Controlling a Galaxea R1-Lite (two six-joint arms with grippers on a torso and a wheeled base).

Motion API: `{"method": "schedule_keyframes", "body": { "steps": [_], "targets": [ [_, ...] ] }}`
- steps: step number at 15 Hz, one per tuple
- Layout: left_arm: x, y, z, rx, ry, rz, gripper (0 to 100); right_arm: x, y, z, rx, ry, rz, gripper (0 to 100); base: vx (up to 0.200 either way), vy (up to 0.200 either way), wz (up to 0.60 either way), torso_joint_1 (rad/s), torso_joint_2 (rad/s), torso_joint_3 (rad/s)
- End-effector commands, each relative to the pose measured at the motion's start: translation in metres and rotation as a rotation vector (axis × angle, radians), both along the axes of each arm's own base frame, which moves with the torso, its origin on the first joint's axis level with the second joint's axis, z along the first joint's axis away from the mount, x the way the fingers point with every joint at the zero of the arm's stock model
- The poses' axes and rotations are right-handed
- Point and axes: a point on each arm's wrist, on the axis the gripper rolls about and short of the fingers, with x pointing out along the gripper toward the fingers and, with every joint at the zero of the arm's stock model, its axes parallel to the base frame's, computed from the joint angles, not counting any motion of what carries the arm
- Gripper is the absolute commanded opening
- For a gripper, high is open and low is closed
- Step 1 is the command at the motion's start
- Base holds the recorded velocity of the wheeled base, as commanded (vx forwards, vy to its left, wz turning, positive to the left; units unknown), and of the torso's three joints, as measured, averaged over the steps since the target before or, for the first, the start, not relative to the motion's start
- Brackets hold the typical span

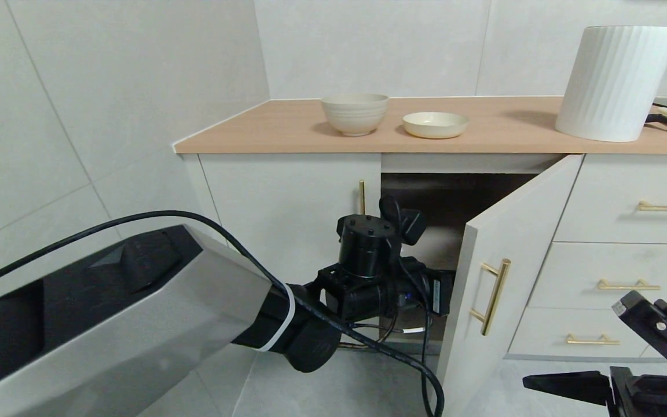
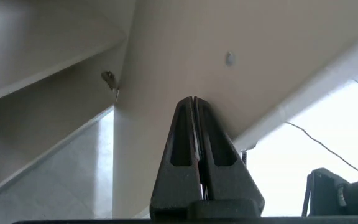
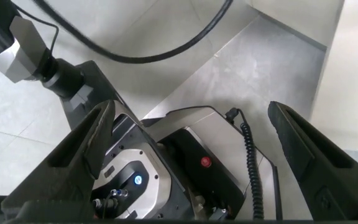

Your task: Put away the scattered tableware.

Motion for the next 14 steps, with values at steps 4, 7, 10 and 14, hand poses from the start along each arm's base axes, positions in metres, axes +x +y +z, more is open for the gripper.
{"method": "schedule_keyframes", "body": {
  "steps": [4, 7, 10, 14],
  "targets": [
    [-0.011, -0.022, 0.013, -0.010, 0.018, -0.037, 0, -0.004, 0.001, 0.002, 0.009, -0.014, 0.018, 100, 0.000, 0.000, 0.00, 0.000, 0.00, 0.000],
    [-0.089, -0.042, 0.050, -0.047, 0.003, -0.251, 0, -0.016, -0.004, 0.006, 0.038, -0.045, 0.048, 100, 0.000, 0.000, 0.00, 0.000, 0.00, 0.000],
    [-0.084, -0.003, 0.061, -0.043, 0.017, -0.224, 0, -0.023, -0.008, 0.011, 0.070, -0.076, 0.072, 100, 0.000, 0.000, 0.00, 0.000, 0.00, 0.000],
    [-0.067, 0.045, 0.062, -0.016, 0.001, 0.006, 0, -0.018, -0.005, 0.016, 0.071, -0.083, 0.064, 100, 0.000, 0.000, 0.00, 0.000, 0.00, 0.000]
  ]
}}
